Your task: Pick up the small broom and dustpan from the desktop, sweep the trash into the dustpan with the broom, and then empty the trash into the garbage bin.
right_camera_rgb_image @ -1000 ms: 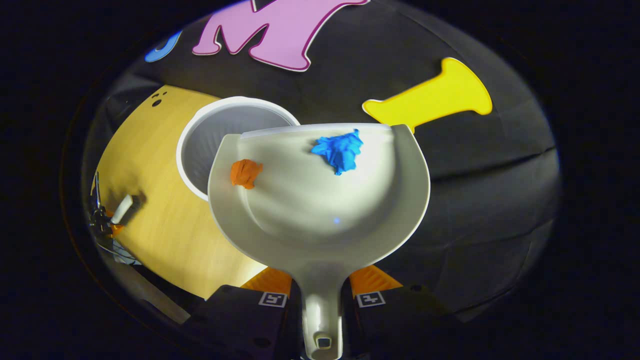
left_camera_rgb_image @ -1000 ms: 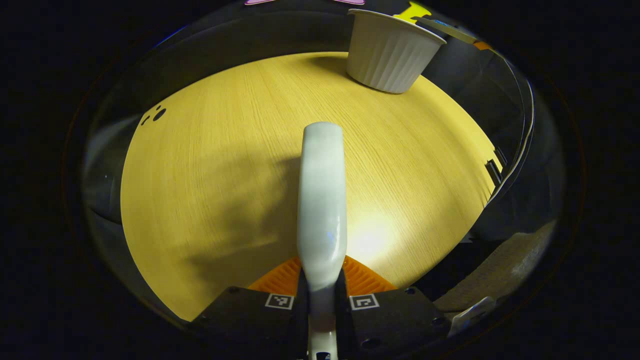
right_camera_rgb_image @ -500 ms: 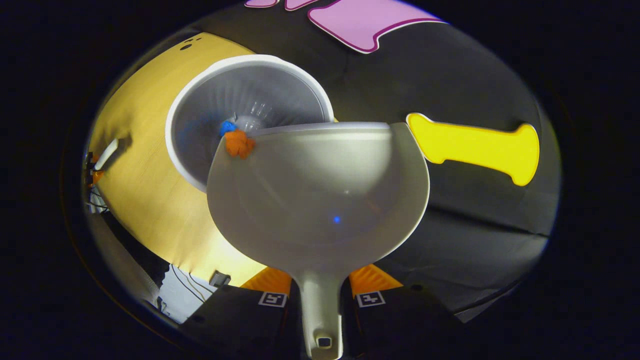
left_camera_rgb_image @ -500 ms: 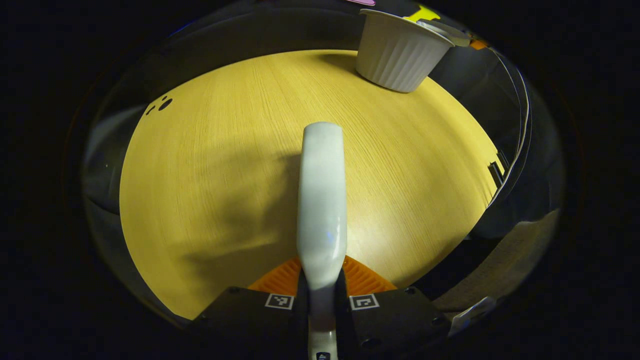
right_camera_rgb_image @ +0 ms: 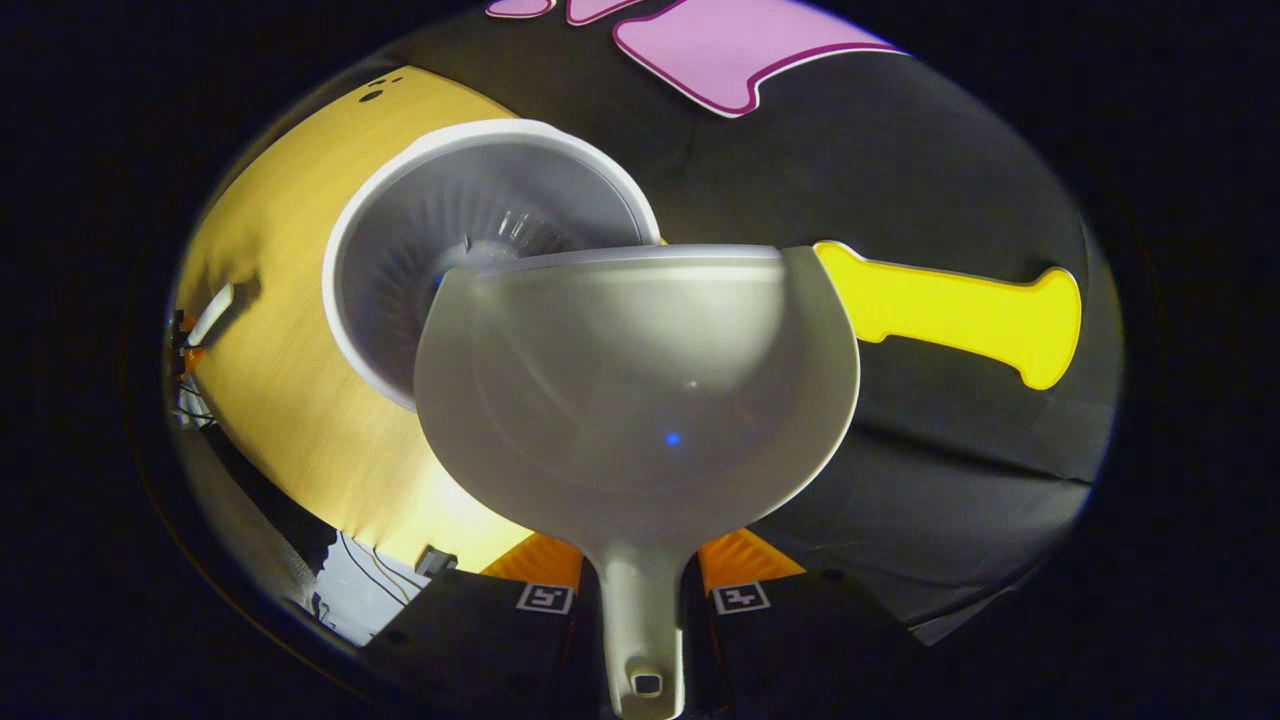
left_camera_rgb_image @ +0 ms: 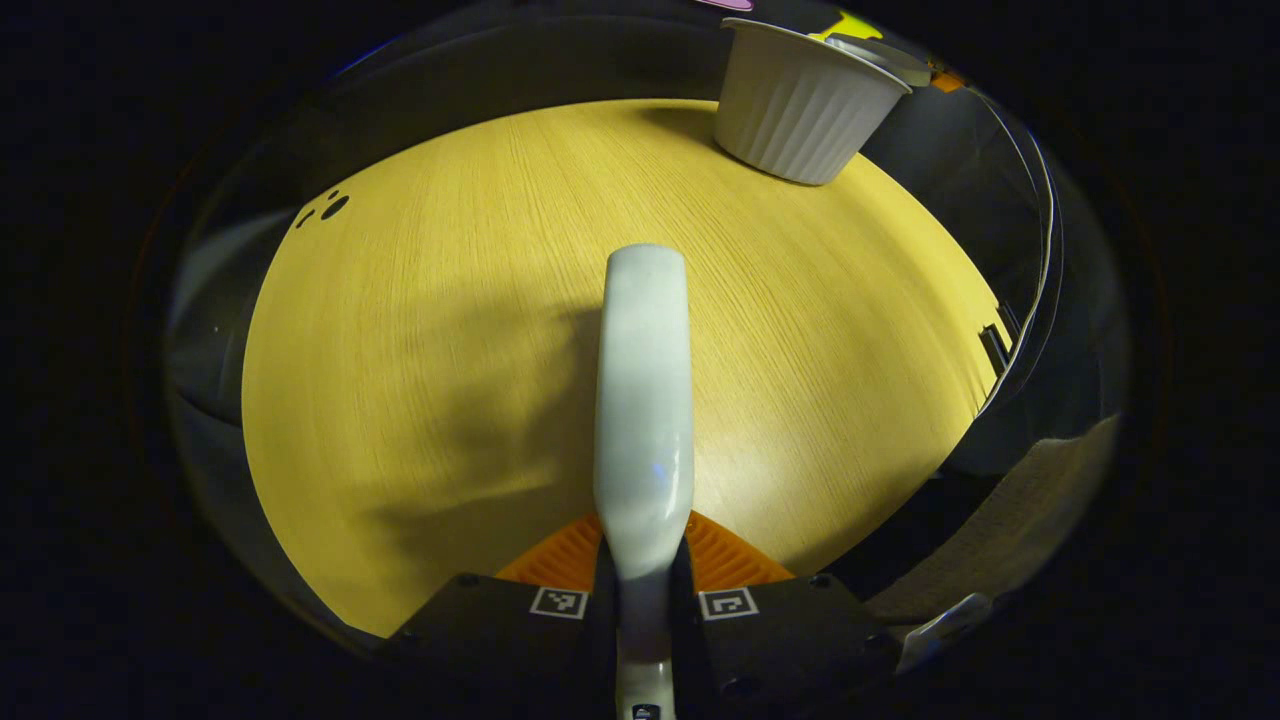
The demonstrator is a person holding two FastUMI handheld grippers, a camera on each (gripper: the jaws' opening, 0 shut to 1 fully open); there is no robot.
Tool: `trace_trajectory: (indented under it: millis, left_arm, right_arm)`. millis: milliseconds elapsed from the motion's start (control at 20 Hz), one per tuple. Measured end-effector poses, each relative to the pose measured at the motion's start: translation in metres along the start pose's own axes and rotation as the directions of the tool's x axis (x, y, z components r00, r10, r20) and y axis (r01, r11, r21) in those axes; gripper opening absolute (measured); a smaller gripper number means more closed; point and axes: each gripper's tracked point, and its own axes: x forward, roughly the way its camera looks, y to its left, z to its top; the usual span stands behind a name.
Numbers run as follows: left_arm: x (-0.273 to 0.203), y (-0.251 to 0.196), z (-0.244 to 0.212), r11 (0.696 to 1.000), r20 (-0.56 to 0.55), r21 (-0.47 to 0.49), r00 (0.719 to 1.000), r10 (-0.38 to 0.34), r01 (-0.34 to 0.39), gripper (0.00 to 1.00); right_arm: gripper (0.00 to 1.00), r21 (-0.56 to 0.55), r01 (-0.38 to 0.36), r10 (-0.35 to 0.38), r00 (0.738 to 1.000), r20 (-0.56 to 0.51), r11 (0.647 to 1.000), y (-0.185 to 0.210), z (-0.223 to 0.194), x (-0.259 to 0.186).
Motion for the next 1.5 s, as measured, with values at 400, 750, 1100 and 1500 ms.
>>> trace_trajectory:
  millis: [400, 750, 1100, 1500]
  left_arm:
    - [-0.002, 0.007, 0.007, 1.000, 0.003, -0.002, 1.000, 0.025, -0.025, 0.26]
    - [-0.005, 0.011, 0.016, 0.998, 0.005, -0.008, 0.998, 0.058, -0.058, 0.26]
    - [-0.004, 0.017, 0.021, 0.995, -0.006, 0.012, 0.995, 0.101, -0.101, 0.26]
    - [-0.003, 0.018, 0.018, 0.992, -0.024, -0.002, 0.992, 0.124, -0.124, 0.26]
  right_arm:
    - [0.35, 0.208, -0.118, 0.065, 0.967, 0.245, 0.971, 0.009, 0.000, -0.041]
    - [0.35, 0.255, -0.249, 0.121, 0.895, 0.429, 0.934, 0.054, -0.015, -0.094]
    - [0.34, 0.202, -0.408, 0.279, 0.840, 0.466, 0.890, 0.162, -0.049, -0.104]
    - [0.37, 0.163, -0.524, 0.439, 0.818, 0.372, 0.836, 0.290, -0.097, -0.059]
